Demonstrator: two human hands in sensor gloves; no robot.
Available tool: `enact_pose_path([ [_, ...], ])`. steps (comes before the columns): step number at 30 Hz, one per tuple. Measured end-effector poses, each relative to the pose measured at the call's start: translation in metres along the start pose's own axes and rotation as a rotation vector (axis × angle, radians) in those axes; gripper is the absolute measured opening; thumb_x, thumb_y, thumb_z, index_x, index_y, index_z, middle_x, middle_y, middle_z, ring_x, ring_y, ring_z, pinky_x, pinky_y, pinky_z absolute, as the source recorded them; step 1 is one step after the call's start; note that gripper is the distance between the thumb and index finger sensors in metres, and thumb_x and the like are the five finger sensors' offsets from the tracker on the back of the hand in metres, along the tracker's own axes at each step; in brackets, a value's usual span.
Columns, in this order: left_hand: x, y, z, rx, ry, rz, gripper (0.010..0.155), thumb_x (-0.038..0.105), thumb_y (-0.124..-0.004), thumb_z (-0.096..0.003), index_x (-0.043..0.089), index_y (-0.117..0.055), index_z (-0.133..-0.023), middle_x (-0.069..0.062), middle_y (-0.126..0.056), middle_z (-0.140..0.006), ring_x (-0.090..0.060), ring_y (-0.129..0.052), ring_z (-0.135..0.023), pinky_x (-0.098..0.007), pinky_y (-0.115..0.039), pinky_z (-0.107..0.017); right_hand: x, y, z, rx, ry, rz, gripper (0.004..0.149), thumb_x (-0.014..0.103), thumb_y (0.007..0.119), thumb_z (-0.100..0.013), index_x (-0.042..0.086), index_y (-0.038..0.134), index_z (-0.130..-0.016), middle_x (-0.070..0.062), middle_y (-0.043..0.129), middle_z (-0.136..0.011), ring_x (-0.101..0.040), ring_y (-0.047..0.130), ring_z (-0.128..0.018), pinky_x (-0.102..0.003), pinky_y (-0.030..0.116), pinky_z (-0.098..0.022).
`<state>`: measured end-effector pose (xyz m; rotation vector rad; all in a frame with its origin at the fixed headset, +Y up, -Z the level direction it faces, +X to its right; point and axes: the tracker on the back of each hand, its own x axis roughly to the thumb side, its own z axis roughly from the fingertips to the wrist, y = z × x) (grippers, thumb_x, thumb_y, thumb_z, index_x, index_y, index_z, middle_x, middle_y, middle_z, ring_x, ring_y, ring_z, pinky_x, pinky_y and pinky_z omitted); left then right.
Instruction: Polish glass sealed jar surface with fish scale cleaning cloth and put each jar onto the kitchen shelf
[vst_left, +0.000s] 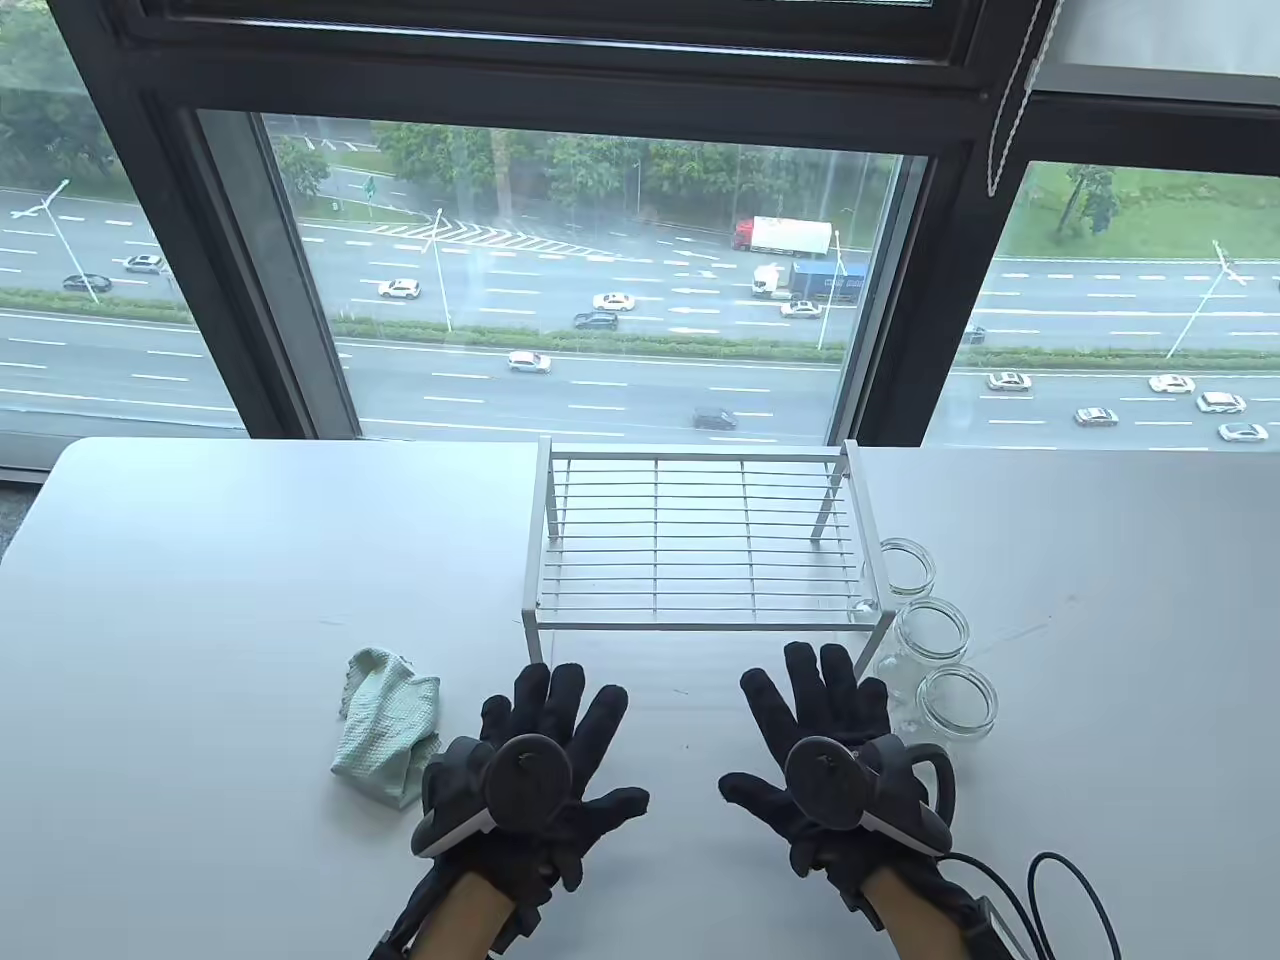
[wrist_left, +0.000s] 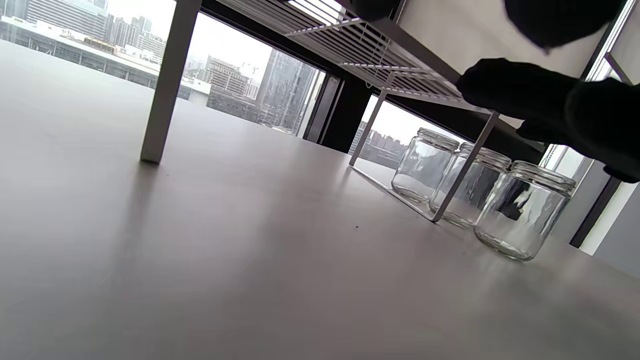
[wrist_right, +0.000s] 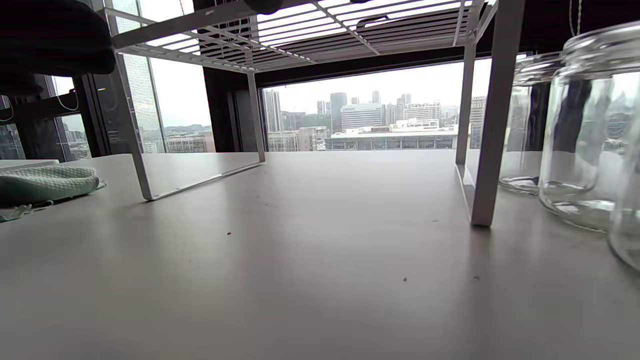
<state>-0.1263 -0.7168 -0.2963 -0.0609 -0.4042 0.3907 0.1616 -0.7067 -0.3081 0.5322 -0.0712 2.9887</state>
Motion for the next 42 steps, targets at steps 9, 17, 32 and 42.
enact_pose_path([
  [9,0.000,0.001,-0.001,0.008,-0.009,0.002,0.091,0.082,-0.058,-0.0443,0.036,-0.029,-0.117,-0.014,-0.018,-0.127,-0.046,-0.008,-0.114,-0.070,-0.020,-0.072,0.001,-0.003,0.000,-0.018,0.008,-0.020,0.092,0.081,0.053,-0.037,0.037,0.030,-0.114,-0.012,0.015,-0.123,-0.043,0.012,-0.108,-0.070,0.024,-0.073],
  [17,0.000,0.001,-0.002,0.007,-0.011,0.001,0.089,0.082,-0.059,-0.0443,0.037,-0.033,-0.117,-0.014,-0.019,-0.127,-0.046,-0.008,-0.114,-0.070,-0.020,-0.072,0.001,-0.004,0.001,-0.016,-0.003,-0.032,0.092,0.080,0.054,-0.037,0.037,0.030,-0.114,-0.012,0.016,-0.123,-0.043,0.012,-0.108,-0.069,0.025,-0.073],
  [32,-0.031,0.024,0.009,0.128,0.106,0.074,0.086,0.079,-0.063,-0.0441,0.035,-0.044,-0.116,-0.013,-0.023,-0.127,-0.046,-0.012,-0.115,-0.070,-0.022,-0.073,0.003,-0.002,0.005,-0.031,-0.004,-0.026,0.092,0.080,0.055,-0.037,0.036,0.033,-0.114,-0.014,0.020,-0.123,-0.044,0.015,-0.108,-0.069,0.027,-0.073],
  [42,-0.101,0.046,0.030,0.216,0.369,0.159,0.095,0.077,-0.068,-0.0445,0.023,-0.035,-0.116,-0.014,-0.022,-0.127,-0.045,-0.010,-0.116,-0.071,-0.020,-0.073,0.002,-0.003,0.006,-0.018,-0.010,-0.025,0.091,0.079,0.055,-0.037,0.035,0.034,-0.114,-0.014,0.020,-0.123,-0.044,0.015,-0.108,-0.069,0.027,-0.073],
])
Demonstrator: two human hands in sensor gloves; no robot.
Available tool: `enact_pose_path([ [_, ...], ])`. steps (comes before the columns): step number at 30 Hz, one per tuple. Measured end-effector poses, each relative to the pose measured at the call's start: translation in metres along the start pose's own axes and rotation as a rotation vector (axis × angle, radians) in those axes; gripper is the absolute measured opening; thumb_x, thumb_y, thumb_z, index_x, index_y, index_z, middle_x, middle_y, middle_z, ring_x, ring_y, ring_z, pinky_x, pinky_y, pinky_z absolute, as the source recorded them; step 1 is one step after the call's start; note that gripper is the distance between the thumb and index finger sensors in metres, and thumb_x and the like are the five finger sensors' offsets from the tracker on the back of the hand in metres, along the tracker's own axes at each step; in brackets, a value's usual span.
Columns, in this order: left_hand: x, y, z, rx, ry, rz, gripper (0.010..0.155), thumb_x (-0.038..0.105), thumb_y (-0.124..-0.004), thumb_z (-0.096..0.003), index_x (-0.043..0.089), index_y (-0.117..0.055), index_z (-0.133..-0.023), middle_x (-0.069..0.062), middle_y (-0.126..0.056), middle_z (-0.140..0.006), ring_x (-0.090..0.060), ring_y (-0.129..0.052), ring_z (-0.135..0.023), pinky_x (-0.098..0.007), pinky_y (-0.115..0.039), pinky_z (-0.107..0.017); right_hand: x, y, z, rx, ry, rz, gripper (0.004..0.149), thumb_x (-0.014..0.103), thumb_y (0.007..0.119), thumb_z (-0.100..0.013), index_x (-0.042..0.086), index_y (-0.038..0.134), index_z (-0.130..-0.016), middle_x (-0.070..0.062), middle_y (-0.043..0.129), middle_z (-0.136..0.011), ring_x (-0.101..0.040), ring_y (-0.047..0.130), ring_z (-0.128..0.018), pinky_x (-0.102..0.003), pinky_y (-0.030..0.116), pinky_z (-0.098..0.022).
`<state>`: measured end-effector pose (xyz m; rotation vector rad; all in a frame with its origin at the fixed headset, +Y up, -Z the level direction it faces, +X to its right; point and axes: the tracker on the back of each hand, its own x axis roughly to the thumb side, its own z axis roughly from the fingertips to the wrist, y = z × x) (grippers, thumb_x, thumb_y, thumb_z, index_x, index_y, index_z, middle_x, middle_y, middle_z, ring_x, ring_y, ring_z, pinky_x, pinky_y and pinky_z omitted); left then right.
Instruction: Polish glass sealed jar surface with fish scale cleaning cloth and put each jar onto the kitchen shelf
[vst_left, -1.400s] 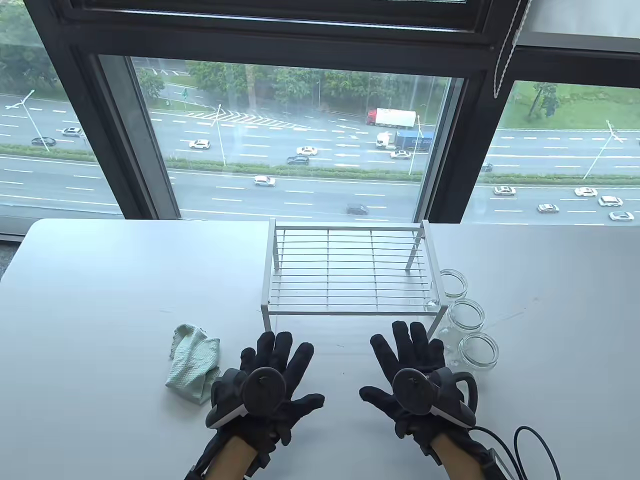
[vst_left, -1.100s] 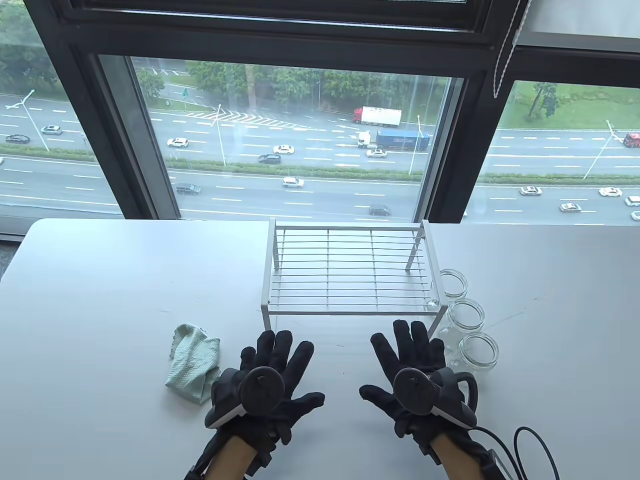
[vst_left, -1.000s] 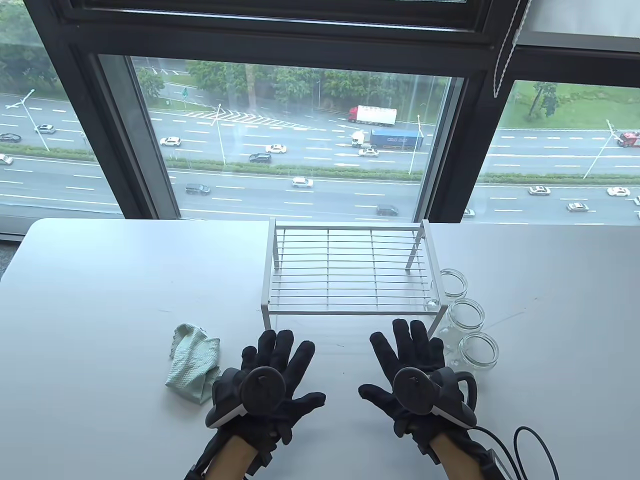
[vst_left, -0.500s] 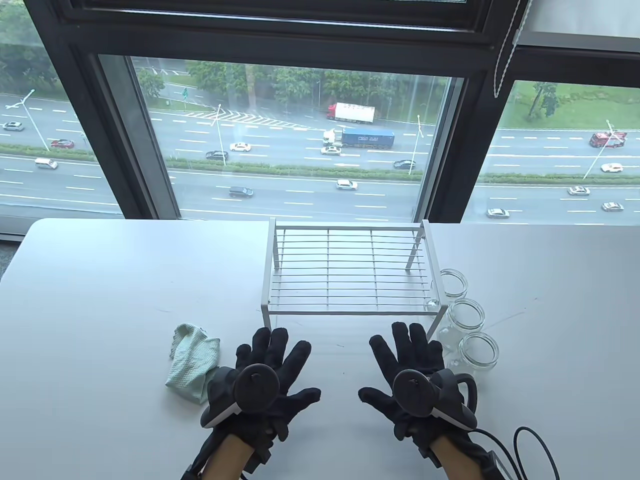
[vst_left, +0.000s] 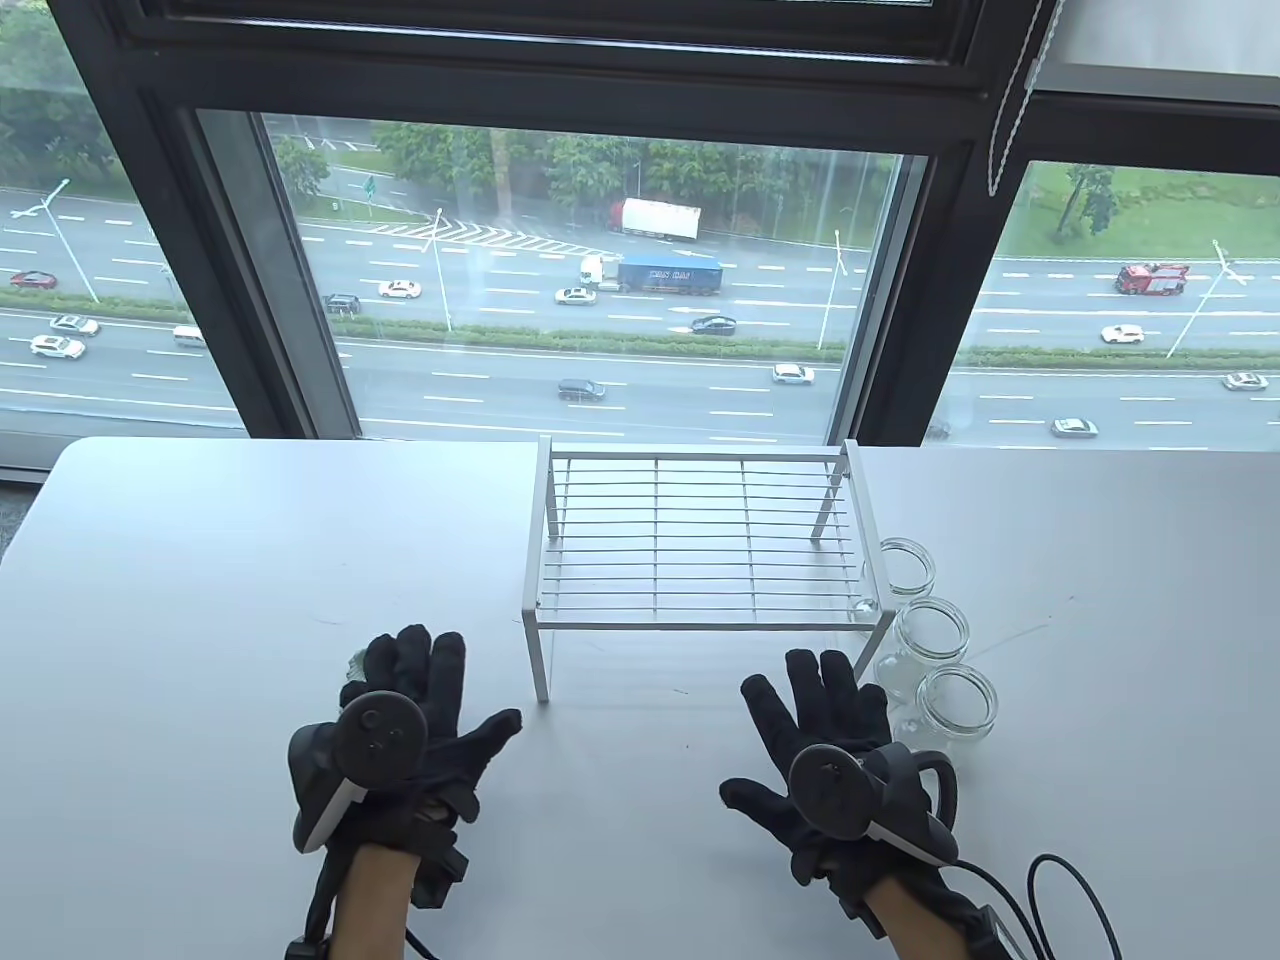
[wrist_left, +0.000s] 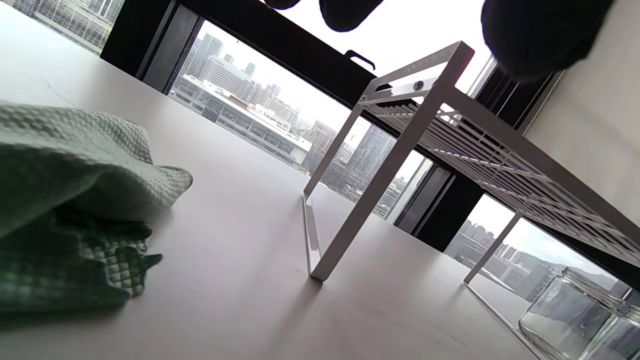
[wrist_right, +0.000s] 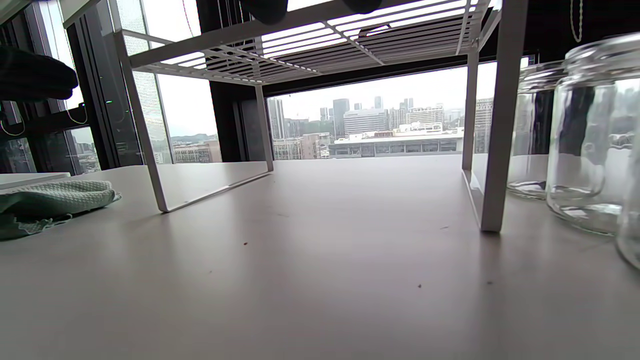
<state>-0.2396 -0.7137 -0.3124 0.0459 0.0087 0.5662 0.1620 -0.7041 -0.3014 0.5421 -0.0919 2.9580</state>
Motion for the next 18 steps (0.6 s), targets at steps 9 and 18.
enact_pose_path([
  [9,-0.064,-0.014,-0.007,-0.167,0.313,0.060,0.101,0.069,-0.080,-0.0445,0.021,-0.027,-0.115,-0.014,-0.016,-0.126,-0.043,-0.006,-0.115,-0.070,-0.019,-0.073,0.000,0.001,0.001,0.023,-0.009,-0.012,0.091,0.078,0.057,-0.037,0.035,0.035,-0.114,-0.015,0.021,-0.123,-0.044,0.017,-0.108,-0.069,0.028,-0.073],
  [18,-0.069,-0.039,-0.017,-0.357,0.299,-0.106,0.096,0.050,-0.092,-0.0450,0.038,-0.026,-0.113,-0.004,-0.017,-0.127,-0.038,-0.013,-0.117,-0.067,-0.029,-0.076,-0.001,-0.001,0.002,0.055,-0.004,-0.025,0.091,0.077,0.058,-0.037,0.034,0.035,-0.114,-0.015,0.020,-0.123,-0.045,0.018,-0.108,-0.069,0.029,-0.073],
])
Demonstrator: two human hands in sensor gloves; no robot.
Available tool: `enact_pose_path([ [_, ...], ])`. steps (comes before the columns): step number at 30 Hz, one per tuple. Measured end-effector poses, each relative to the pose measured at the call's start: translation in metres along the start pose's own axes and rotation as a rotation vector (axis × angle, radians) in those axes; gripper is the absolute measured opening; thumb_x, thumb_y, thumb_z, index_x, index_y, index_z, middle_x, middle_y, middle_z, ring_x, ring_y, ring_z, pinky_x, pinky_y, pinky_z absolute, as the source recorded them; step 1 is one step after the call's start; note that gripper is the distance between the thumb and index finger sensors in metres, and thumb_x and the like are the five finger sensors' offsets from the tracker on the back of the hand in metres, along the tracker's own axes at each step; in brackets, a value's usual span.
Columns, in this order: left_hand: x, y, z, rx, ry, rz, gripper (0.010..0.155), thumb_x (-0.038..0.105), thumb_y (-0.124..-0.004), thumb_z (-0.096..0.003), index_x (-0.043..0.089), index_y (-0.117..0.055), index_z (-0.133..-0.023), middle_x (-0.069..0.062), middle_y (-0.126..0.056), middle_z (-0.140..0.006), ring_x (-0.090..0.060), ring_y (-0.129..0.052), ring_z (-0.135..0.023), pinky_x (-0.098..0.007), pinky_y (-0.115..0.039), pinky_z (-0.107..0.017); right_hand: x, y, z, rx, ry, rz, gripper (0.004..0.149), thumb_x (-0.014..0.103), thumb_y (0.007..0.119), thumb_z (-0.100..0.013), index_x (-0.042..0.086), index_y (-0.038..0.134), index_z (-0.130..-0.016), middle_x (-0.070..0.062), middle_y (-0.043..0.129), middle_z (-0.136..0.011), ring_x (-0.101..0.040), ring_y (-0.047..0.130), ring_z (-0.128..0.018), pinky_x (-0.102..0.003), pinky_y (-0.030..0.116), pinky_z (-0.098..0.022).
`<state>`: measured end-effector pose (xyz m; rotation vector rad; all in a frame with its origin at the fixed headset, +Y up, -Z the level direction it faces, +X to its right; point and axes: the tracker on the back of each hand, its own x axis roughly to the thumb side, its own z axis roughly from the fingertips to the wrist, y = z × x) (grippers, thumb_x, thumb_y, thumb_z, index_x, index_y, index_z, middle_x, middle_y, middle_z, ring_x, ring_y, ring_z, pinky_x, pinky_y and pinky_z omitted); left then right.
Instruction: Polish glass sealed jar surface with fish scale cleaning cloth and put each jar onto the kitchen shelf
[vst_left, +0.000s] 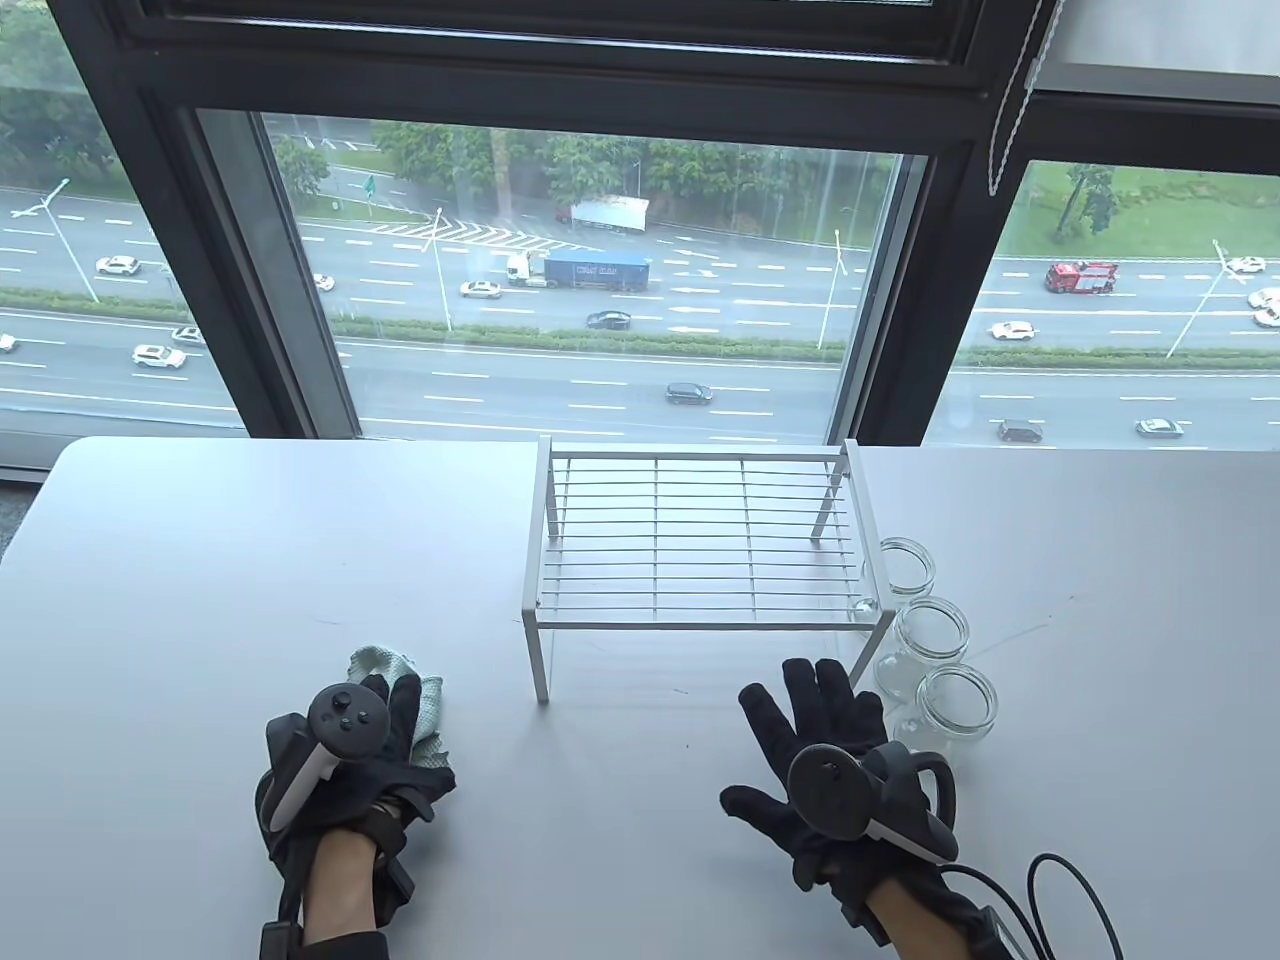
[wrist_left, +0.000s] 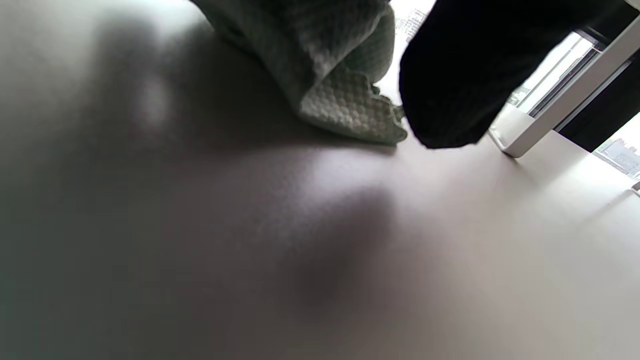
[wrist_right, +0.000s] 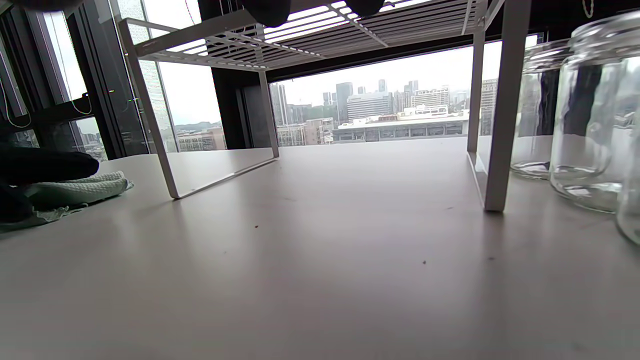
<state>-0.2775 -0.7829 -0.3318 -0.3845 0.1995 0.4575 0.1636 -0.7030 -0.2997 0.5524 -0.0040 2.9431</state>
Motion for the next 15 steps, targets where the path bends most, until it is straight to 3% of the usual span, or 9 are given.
enact_pose_path([
  [3,0.001,-0.001,0.000,-0.026,0.019,-0.022,0.091,0.044,-0.092,-0.0459,0.033,-0.033,-0.114,-0.010,-0.023,-0.126,-0.045,-0.023,-0.115,-0.066,-0.034,-0.076,-0.003,-0.002,0.001,0.001,0.009,-0.023,0.092,0.077,0.059,-0.037,0.034,0.034,-0.114,-0.016,0.021,-0.123,-0.046,0.019,-0.108,-0.070,0.031,-0.073],
  [9,0.013,0.001,0.002,0.057,0.020,-0.092,0.077,0.033,-0.092,-0.0457,0.025,-0.052,-0.111,-0.020,-0.040,-0.121,-0.053,-0.046,-0.105,-0.060,-0.056,-0.072,-0.003,-0.002,0.001,0.004,0.008,-0.018,0.092,0.077,0.059,-0.038,0.033,0.035,-0.114,-0.016,0.021,-0.122,-0.046,0.019,-0.108,-0.069,0.031,-0.073],
  [15,0.029,0.001,0.005,0.195,0.010,-0.218,0.059,0.030,-0.093,-0.0436,0.016,-0.074,-0.097,-0.023,-0.076,-0.099,-0.049,-0.083,-0.076,-0.048,-0.086,-0.051,0.000,-0.002,0.002,0.005,0.000,-0.016,0.092,0.077,0.059,-0.037,0.033,0.035,-0.114,-0.016,0.021,-0.122,-0.046,0.019,-0.108,-0.069,0.031,-0.073],
])
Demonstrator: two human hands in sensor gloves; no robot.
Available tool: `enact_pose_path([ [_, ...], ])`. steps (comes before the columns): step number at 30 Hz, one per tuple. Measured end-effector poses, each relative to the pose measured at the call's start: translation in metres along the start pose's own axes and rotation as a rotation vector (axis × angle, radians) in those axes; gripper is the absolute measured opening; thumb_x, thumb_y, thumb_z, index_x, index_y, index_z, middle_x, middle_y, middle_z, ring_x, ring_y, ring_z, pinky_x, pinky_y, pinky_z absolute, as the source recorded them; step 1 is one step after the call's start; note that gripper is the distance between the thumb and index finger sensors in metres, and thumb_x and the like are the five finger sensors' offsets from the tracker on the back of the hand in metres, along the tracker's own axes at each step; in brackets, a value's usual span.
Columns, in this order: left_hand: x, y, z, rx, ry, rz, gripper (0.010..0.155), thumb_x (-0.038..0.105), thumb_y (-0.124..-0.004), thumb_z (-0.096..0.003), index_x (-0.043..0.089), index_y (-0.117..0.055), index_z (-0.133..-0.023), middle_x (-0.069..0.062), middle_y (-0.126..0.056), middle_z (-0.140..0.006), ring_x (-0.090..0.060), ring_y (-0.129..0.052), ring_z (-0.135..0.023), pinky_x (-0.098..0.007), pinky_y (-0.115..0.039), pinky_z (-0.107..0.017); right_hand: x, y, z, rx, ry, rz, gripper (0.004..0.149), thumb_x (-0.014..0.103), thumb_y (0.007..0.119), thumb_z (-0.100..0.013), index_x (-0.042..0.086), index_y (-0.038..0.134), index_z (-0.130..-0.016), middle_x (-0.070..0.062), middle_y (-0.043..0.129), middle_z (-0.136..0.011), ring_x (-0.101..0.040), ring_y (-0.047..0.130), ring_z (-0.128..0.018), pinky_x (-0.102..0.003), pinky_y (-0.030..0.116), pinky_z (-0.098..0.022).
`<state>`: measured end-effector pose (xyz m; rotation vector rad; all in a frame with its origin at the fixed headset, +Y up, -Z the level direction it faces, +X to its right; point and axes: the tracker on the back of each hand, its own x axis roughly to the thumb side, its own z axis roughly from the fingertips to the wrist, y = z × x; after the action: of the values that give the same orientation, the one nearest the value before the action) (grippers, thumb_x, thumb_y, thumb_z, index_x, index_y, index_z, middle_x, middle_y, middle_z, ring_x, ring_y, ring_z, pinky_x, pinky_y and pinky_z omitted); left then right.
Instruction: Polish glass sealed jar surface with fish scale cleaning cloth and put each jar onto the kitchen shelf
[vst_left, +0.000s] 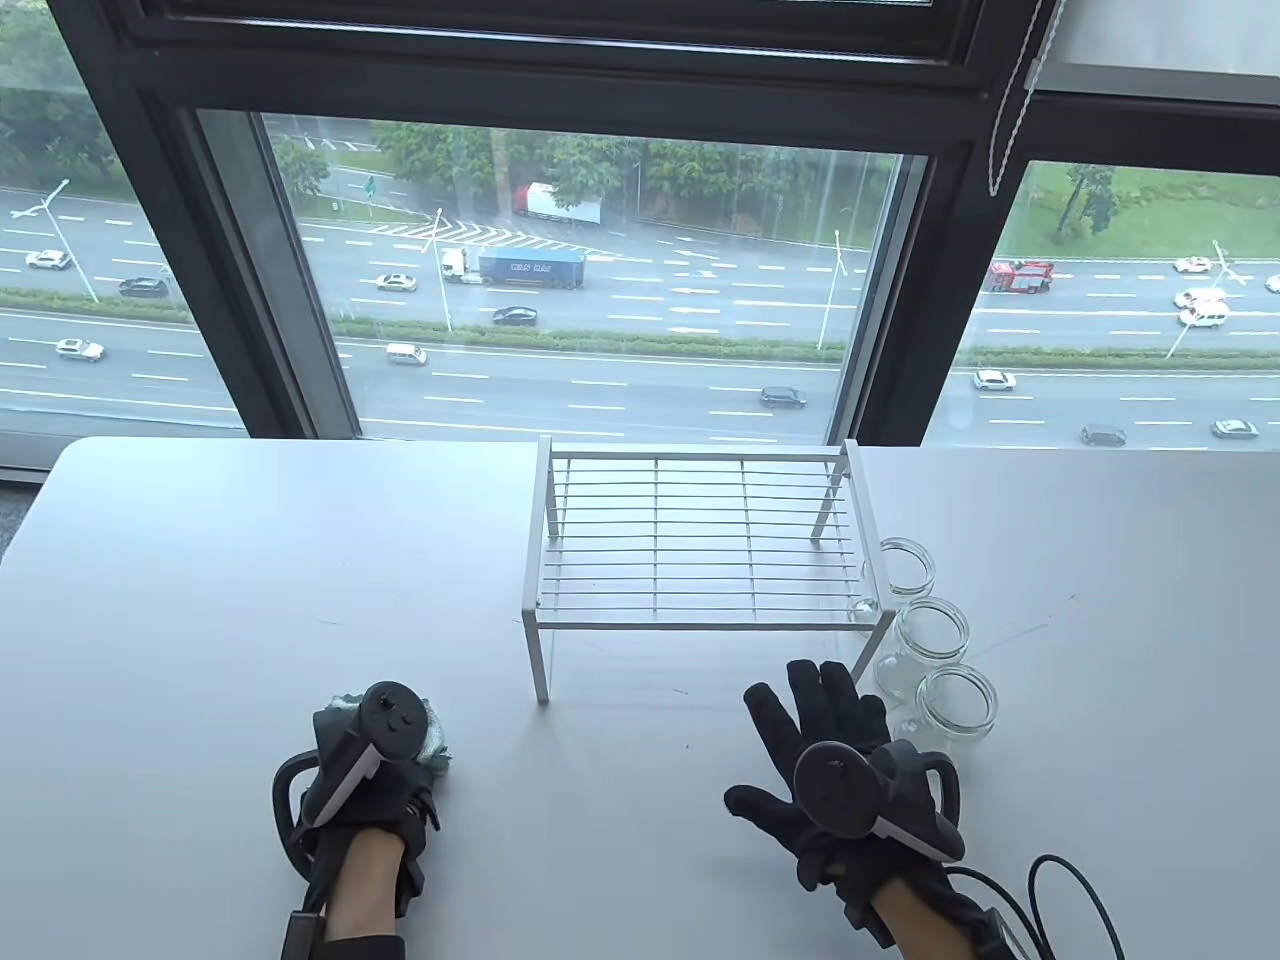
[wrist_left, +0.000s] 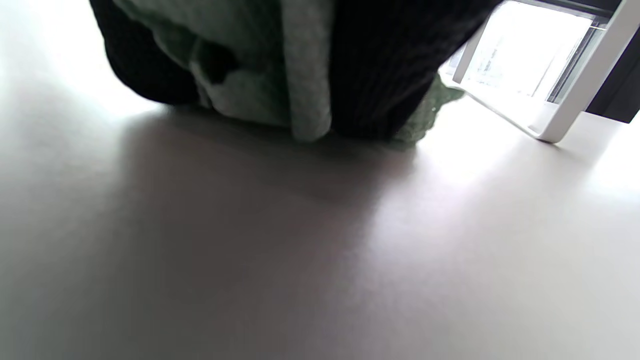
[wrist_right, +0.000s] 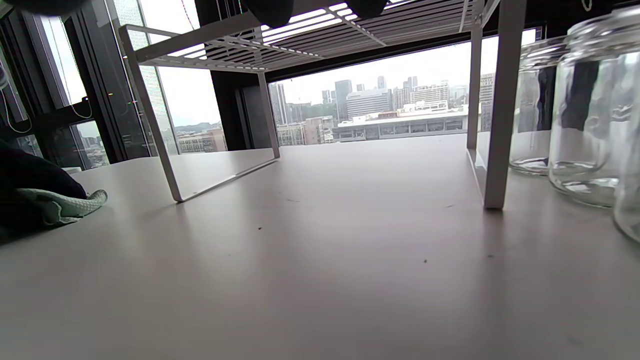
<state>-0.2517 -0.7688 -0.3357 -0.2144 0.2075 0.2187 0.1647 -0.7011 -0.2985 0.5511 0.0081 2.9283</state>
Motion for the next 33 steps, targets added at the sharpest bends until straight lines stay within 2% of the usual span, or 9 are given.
enact_pose_path([
  [3,0.006,0.005,0.002,0.017,-0.006,-0.052,0.045,0.035,-0.095,-0.0416,0.025,-0.088,-0.085,-0.011,-0.095,-0.083,-0.039,-0.100,-0.060,-0.045,-0.092,-0.038,0.000,0.000,0.000,-0.001,-0.001,-0.004,0.091,0.077,0.059,-0.037,0.033,0.035,-0.114,-0.016,0.022,-0.122,-0.046,0.019,-0.108,-0.069,0.031,-0.073],
  [7,0.014,0.009,0.006,-0.040,-0.035,-0.048,0.044,0.039,-0.093,-0.0420,0.029,-0.088,-0.084,-0.008,-0.098,-0.080,-0.033,-0.103,-0.059,-0.042,-0.093,-0.038,0.000,0.000,-0.001,0.006,-0.003,-0.012,0.091,0.077,0.059,-0.038,0.033,0.036,-0.114,-0.016,0.023,-0.123,-0.046,0.020,-0.108,-0.069,0.031,-0.073],
  [11,0.025,0.008,0.018,-0.059,-0.134,0.318,0.044,0.036,-0.092,-0.0424,0.027,-0.087,-0.085,-0.011,-0.098,-0.080,-0.036,-0.102,-0.059,-0.045,-0.092,-0.038,0.000,-0.004,0.001,-0.002,-0.010,-0.022,0.091,0.076,0.060,-0.038,0.033,0.038,-0.114,-0.015,0.026,-0.123,-0.046,0.021,-0.108,-0.069,0.031,-0.073],
  [15,0.046,0.018,0.031,-0.014,-0.268,0.481,0.044,0.037,-0.090,-0.0430,0.028,-0.085,-0.086,-0.011,-0.097,-0.080,-0.036,-0.103,-0.059,-0.044,-0.093,-0.038,0.000,-0.009,0.004,-0.035,-0.017,-0.035,0.091,0.076,0.060,-0.038,0.032,0.039,-0.114,-0.015,0.028,-0.123,-0.046,0.023,-0.108,-0.069,0.032,-0.073],
  [18,0.059,0.021,0.040,0.028,-0.363,0.673,0.045,0.037,-0.090,-0.0434,0.028,-0.084,-0.087,-0.012,-0.097,-0.082,-0.036,-0.102,-0.060,-0.044,-0.093,-0.039,0.000,-0.012,0.005,-0.055,-0.019,-0.042,0.090,0.076,0.060,-0.038,0.032,0.040,-0.114,-0.016,0.028,-0.123,-0.046,0.024,-0.108,-0.069,0.032,-0.073],
  [24,0.075,0.017,0.050,0.046,-0.466,1.044,0.045,0.037,-0.088,-0.0446,0.027,-0.083,-0.088,-0.013,-0.095,-0.086,-0.038,-0.102,-0.064,-0.045,-0.092,-0.041,-0.002,-0.016,0.008,-0.094,-0.017,-0.054,0.089,0.075,0.061,-0.038,0.032,0.041,-0.114,-0.017,0.030,-0.122,-0.046,0.026,-0.108,-0.069,0.034,-0.073],
  [26,0.079,0.014,0.052,0.040,-0.484,1.179,0.045,0.036,-0.087,-0.0453,0.025,-0.082,-0.088,-0.014,-0.095,-0.084,-0.037,-0.102,-0.060,-0.044,-0.093,-0.039,-0.004,-0.019,0.009,-0.117,-0.010,-0.055,0.089,0.075,0.062,-0.038,0.032,0.041,-0.114,-0.017,0.030,-0.122,-0.046,0.026,-0.108,-0.069,0.034,-0.073],
  [28,0.083,0.014,0.056,0.047,-0.494,1.235,0.045,0.036,-0.087,-0.0459,0.025,-0.080,-0.089,-0.014,-0.095,-0.084,-0.037,-0.102,-0.060,-0.043,-0.093,-0.039,-0.006,-0.023,0.010,-0.154,-0.001,-0.059,0.089,0.074,0.062,-0.038,0.032,0.042,-0.113,-0.018,0.028,-0.122,-0.046,0.024,-0.108,-0.069,0.033,-0.073],
  [33,0.087,0.016,0.059,0.054,-0.516,1.242,0.045,0.037,-0.085,-0.0468,0.026,-0.079,-0.090,-0.013,-0.094,-0.085,-0.036,-0.102,-0.061,-0.043,-0.093,-0.040,-0.017,-0.033,0.015,-0.229,0.053,-0.048,0.086,0.071,0.066,-0.039,0.031,0.045,-0.113,-0.018,0.030,-0.122,-0.046,0.026,-0.108,-0.069,0.033,-0.073],
])
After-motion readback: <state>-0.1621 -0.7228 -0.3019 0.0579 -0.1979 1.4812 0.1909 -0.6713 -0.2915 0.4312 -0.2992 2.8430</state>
